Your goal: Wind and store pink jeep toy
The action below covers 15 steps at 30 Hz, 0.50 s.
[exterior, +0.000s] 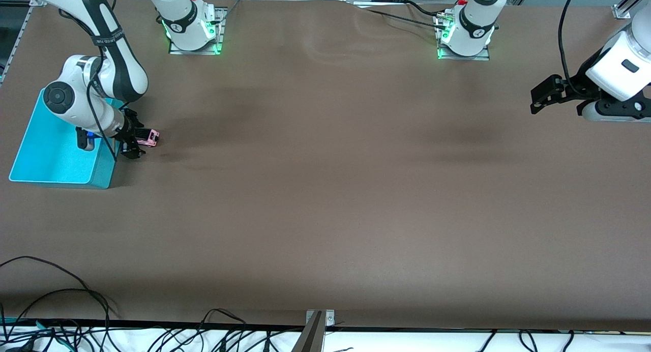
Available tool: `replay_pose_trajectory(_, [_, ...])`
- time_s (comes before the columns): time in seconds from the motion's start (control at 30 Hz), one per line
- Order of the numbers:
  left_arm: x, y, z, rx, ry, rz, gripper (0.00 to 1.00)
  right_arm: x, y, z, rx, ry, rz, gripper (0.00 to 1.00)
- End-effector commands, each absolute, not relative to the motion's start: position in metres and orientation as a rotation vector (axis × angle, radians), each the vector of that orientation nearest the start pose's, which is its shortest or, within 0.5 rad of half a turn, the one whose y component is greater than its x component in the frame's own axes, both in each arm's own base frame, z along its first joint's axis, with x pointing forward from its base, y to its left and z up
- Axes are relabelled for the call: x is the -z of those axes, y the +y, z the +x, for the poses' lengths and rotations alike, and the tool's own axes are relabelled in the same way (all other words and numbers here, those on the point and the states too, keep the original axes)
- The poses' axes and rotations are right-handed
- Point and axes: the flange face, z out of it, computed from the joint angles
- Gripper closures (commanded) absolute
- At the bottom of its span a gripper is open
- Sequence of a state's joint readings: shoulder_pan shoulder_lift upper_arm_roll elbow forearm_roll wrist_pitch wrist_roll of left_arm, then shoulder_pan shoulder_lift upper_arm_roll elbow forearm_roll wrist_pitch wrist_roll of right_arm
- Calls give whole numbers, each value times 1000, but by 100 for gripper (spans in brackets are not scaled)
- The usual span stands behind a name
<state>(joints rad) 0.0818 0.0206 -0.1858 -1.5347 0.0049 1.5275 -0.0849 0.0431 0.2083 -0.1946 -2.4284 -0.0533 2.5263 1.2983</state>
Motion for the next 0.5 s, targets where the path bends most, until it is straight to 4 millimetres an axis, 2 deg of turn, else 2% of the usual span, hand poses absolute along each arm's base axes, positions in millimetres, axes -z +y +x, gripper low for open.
replay_pose_trajectory(0.0, [-633, -59, 556, -36, 42, -3125, 0, -211, -73, 460, -43, 2147, -2433, 0])
replay_pose_trajectory(0.3, [-633, -59, 558, -27, 34, -3143, 0, -208, -75, 457, -32, 2177, -2402, 0])
replay_pose_trajectory(0.4, [-629, -53, 561, -36, 17, -3143, 0, -205, -75, 454, -38, 2179, -2404, 0])
replay_pose_trajectory(0.47, [-622, -50, 565, -58, 7, -3143, 0, -206, -76, 454, -36, 2182, -2400, 6])
